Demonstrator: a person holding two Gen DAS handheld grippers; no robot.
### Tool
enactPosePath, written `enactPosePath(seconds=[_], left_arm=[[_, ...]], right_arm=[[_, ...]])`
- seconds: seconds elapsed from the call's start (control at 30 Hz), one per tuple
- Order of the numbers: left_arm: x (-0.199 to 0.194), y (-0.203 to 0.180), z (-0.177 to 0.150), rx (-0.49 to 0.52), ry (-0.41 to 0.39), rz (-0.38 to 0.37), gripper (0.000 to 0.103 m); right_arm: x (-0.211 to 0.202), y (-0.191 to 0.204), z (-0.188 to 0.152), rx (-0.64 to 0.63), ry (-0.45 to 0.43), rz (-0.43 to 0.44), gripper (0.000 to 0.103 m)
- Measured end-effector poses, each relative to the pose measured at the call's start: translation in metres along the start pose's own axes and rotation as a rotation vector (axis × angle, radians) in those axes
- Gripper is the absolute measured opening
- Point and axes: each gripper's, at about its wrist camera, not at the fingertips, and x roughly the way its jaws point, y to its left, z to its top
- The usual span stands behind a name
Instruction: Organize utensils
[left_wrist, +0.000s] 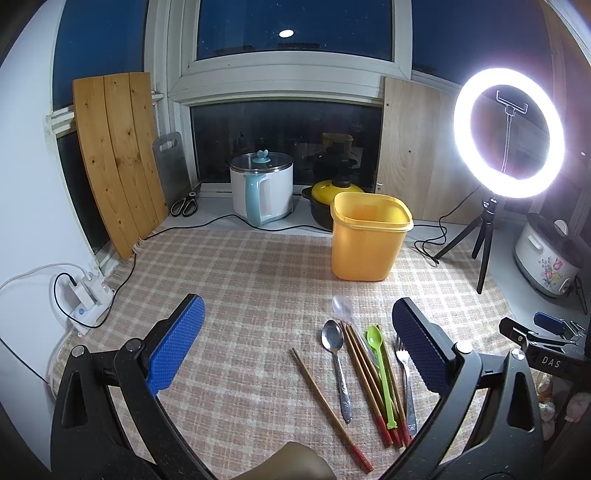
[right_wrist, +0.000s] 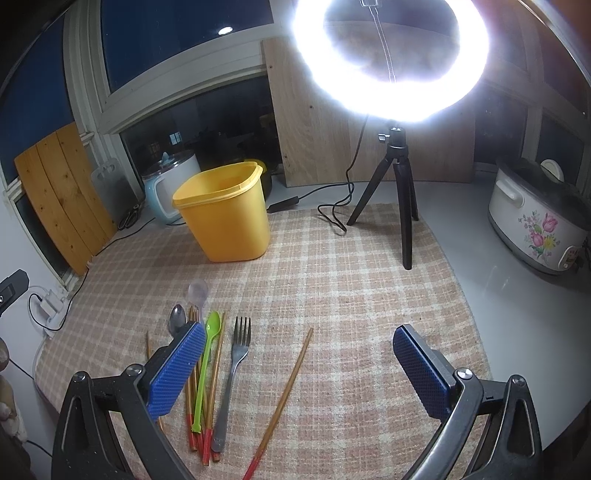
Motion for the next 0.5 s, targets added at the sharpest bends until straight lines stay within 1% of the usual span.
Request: enactPosePath(seconds=[0.5], left_arm=[[0.0074,-0.0060,-0.0067,-0.005,0.021,-0.013,0.103]], right_arm=[[0.0009,-0.0020,-0.0009,-0.002,0.021,-0.006,0.103]])
